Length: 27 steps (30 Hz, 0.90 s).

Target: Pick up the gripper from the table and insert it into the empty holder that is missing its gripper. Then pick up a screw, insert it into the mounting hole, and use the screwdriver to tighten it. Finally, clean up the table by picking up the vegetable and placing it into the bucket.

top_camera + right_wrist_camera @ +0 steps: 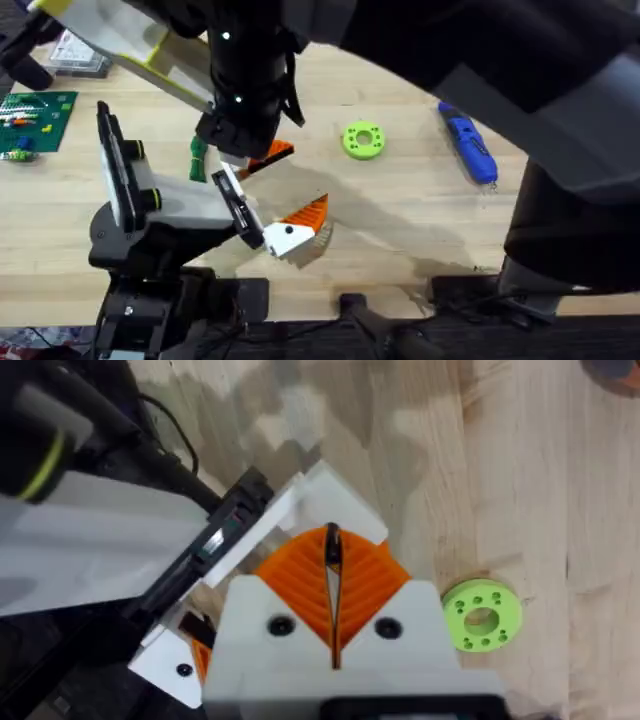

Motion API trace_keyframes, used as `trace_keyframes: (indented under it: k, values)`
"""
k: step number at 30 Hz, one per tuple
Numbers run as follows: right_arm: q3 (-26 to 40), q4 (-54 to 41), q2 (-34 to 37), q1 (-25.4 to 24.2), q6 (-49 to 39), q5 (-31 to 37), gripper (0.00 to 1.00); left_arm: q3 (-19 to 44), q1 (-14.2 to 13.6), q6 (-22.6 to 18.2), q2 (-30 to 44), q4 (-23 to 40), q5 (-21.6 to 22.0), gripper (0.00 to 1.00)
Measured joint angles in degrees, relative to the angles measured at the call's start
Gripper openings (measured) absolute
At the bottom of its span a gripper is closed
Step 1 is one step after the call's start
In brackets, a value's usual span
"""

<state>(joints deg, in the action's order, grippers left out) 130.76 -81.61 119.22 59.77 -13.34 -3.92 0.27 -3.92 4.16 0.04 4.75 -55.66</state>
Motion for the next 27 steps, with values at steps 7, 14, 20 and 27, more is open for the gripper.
trace_keyframes:
  k: [7, 14, 20, 27]
  values:
    - [0.02, 0.20, 0.00, 0.00, 0.00, 0.00, 0.012, 0.00, 0.00, 0.00, -0.01, 0.00, -0.02, 0.986]
    - [0.02, 0.54, 0.05, 0.01, 0.00, 0.00, 0.012, 0.00, 0.00, 0.00, -0.01, 0.00, -0.02, 0.987]
    - [0.37, 0.69, 0.60, 0.01, 0.00, -0.02, 0.012, 0.00, 0.00, 0.63, 0.01, 0.00, 0.00, 0.987]
    - [0.46, 1.23, 1.17, 0.11, 0.00, -0.01, 0.012, 0.00, 0.00, 0.65, -0.01, -0.01, -0.05, 0.987]
